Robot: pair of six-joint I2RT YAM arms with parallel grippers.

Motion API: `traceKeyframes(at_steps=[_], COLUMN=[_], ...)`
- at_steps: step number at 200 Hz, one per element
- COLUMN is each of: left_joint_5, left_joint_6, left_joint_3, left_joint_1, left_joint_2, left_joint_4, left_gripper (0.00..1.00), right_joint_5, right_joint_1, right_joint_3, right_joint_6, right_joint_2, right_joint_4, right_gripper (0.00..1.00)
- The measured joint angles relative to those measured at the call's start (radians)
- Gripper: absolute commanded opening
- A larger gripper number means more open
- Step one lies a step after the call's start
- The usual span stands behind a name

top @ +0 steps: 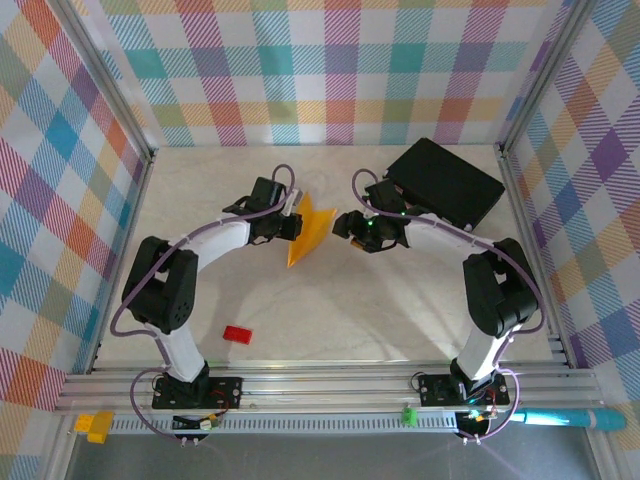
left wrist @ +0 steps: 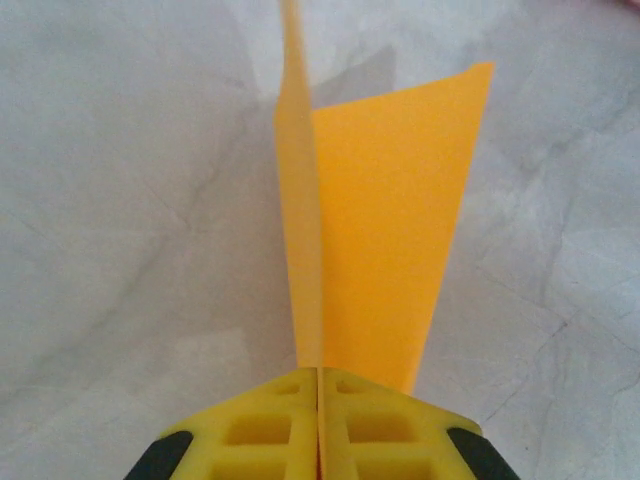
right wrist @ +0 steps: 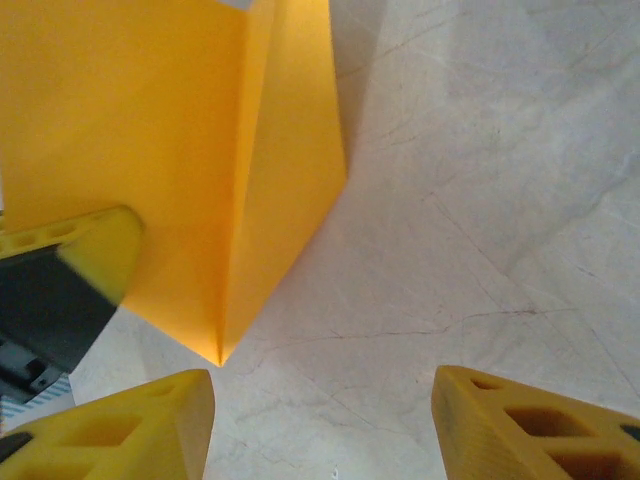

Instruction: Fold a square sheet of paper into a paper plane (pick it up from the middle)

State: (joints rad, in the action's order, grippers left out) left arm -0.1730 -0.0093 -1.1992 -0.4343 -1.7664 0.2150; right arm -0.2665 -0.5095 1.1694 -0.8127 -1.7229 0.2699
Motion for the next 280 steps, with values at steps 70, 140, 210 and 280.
traceKeyframes(at_steps=[70,140,210,280], left_joint_5=[0.301,0.513,0.569,0.594], left_joint_6=[0.159,0.227,0.234,0.230], left_joint_3=[0.000,0.049,0.064,0.063], left_joint_1=[-0.171,-0.302,-0.370,-0.384], left_joint_2=[0.073,0.027,-0.026,-0.036], left_joint_4=[0.010,-0.037,-0.047,-0.061], left_gripper=[0.08,0.09,0.12,0.11], right_joint_5=[0.077,0.167,0.174,0.051], right_joint_1=[0.043,0.106,0.111,0.106], right_joint_3=[-0.101,-0.193,-0.208,-0.211], right_joint_6=[-0.041,-0.070,-0.072,-0.109], right_joint_2=[0.100,0.208,0.209,0.131], right_joint_4=[-0.027,-0.026,-0.026,-0.079], right_gripper=[0.60,0.61,0.61,0.25])
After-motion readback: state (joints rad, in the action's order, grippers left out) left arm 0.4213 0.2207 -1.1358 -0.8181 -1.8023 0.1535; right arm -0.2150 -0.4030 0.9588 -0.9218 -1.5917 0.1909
